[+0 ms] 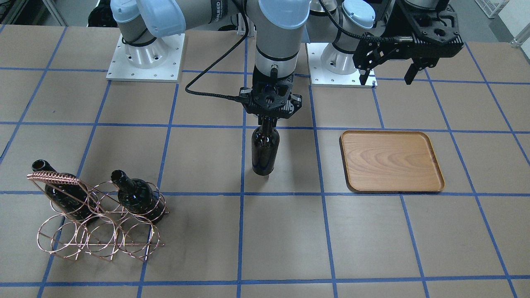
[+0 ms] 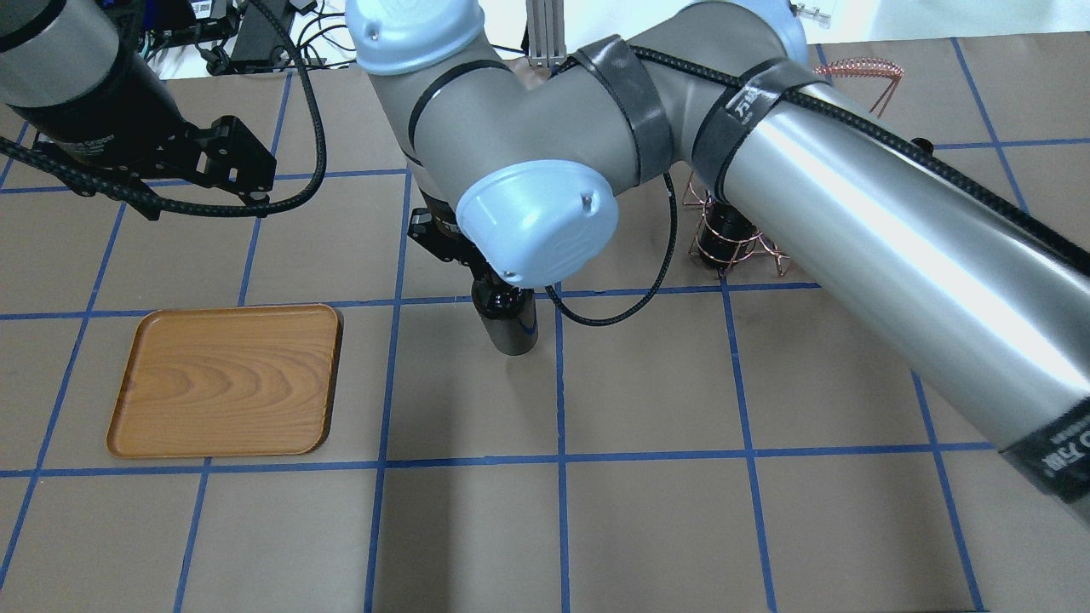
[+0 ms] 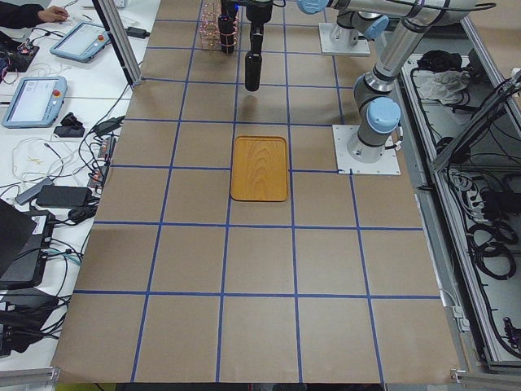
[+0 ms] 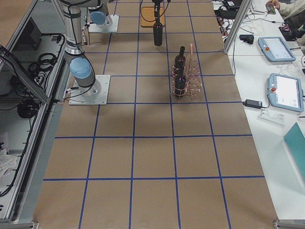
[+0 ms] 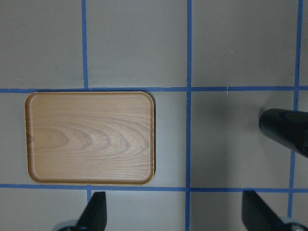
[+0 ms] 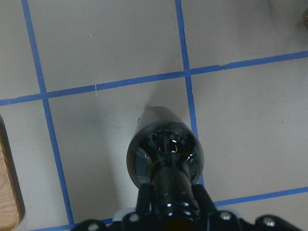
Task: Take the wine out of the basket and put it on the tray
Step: 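Carry the bottle toward the tray and stand it on the table, then open the right gripper and raise it back above the rack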
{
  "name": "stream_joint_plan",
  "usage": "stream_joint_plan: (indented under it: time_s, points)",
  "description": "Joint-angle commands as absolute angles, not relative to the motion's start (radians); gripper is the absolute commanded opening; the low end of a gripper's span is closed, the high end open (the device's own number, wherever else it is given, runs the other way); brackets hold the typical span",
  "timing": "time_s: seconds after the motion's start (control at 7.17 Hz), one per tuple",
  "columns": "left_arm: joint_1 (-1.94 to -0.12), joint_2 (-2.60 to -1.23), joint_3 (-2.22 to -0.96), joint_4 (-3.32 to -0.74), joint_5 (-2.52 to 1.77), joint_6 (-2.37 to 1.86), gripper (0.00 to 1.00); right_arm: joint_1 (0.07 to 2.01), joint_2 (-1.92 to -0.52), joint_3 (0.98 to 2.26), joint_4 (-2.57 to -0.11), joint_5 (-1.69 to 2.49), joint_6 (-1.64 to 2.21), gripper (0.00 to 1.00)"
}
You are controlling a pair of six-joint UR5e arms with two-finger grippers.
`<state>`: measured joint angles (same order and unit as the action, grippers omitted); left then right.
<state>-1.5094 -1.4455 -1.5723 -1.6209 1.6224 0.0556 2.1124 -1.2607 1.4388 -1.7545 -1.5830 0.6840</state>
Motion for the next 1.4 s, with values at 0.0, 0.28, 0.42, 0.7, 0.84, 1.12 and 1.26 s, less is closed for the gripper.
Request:
stream_joint_plan:
  time_s: [0.0, 0.28, 0.42, 0.7, 0.84, 1.12, 1.26]
  points:
    - [-1.509, -1.445, -1.572, -1.621, 1.623, 0.055, 1.00, 2.114, -1.256, 1.494, -1.848, -1.556, 0.670, 0.00]
    - [-1.509, -1.445, -1.572, -1.621, 1.623, 0.055, 1.00, 2.109, -1.262, 1.484, -1.841, -1.554, 0.658, 0.99]
    - [-1.509, -1.445, -1.572, -1.621, 1.623, 0.055, 1.00, 2.083, -1.284, 1.436, -1.794, -1.549, 0.594, 1.00]
    - [-1.509, -1.445, -1.572, -1.620, 1.623, 0.055, 1.00, 1.944, -1.348, 1.311, -1.590, -1.557, 0.366, 1.00]
    - [-1.509, -1.445, -1.572, -1.620, 1.621, 0.055, 1.00, 1.834, -1.415, 1.309, -1.527, -1.560, 0.204, 1.00]
    - [-1.511, -1.453, -1.572, -1.617, 1.615, 0.049, 1.00, 1.685, -1.546, 1.316, -1.321, -1.566, -0.006, 1.00]
    - [-1.516, -1.463, -1.571, -1.614, 1.611, -0.010, 1.00, 1.640, -1.554, 1.324, -1.322, -1.566, -0.096, 1.00]
